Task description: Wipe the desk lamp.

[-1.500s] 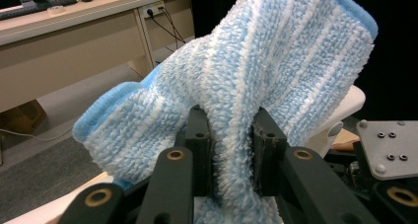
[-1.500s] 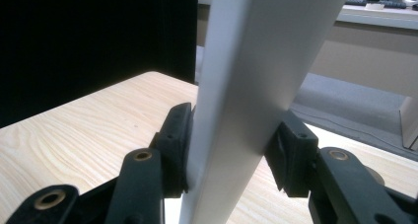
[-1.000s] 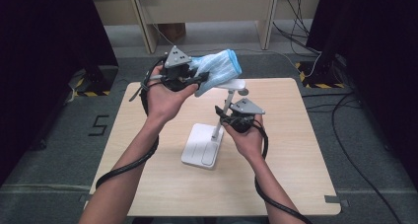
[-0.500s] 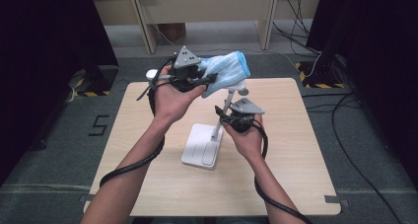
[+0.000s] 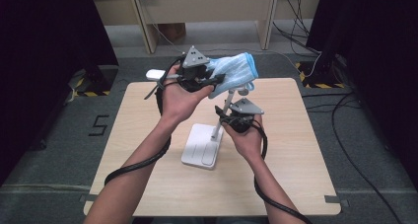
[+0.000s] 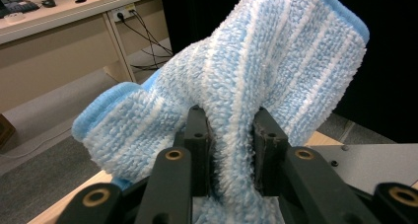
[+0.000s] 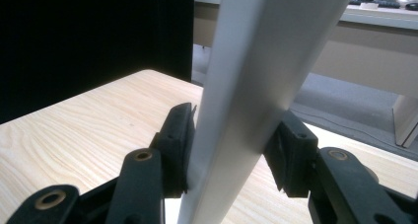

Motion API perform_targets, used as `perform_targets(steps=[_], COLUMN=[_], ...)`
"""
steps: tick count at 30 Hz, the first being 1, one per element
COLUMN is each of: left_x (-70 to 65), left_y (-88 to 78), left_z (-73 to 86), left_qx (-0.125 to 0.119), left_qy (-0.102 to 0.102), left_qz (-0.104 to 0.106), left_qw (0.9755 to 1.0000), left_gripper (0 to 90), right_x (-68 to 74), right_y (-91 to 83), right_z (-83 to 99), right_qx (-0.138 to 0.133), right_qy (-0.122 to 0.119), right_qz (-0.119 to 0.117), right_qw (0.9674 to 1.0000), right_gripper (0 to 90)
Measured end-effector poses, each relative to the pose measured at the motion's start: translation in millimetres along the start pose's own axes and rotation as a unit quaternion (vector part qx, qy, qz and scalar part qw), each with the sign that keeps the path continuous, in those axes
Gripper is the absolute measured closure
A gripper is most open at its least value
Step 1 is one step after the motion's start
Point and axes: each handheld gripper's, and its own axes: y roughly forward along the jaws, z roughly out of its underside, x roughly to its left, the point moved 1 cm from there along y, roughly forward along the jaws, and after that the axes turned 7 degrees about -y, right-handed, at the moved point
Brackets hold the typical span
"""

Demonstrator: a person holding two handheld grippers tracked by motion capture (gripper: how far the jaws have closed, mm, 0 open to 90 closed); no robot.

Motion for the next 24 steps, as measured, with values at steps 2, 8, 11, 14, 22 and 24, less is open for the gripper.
perform_targets(steps=[2,8,11,14,22,24], left_x=[-0.9,-3.4,-5.0,-7.2,-12.5,-13.3], left_y=[0.6,2.8,4.0,5.4,9.2,10.1], left_z=[-0.3,-1.2,-1.5,-1.2,-3.9,-4.3], left_qx=[0.0,0.0,0.0,-0.003,0.0,0.001], left_qy=[-0.001,-0.001,0.0,0.001,0.004,0.004], left_qz=[0.0,0.002,0.002,0.003,0.007,0.008], left_qw=[1.0,1.0,1.0,1.0,1.0,1.0], left_gripper=[72.5,72.4,72.2,72.1,71.7,71.7], right_x=[0.1,1.1,1.5,1.7,2.2,2.2], right_y=[-0.2,-0.5,-0.6,-0.2,0.7,0.7], right_z=[0.3,0.2,0.2,0.1,-0.6,-0.6], right_qx=[0.0,0.003,0.004,0.004,0.003,0.003], right_qy=[0.002,0.003,0.003,0.003,0.003,0.003], right_qz=[0.001,0.003,0.005,0.006,0.005,0.005], right_qw=[1.0,1.0,1.0,1.0,1.0,1.0], right_gripper=[56.4,56.4,56.4,56.5,56.5,56.5])
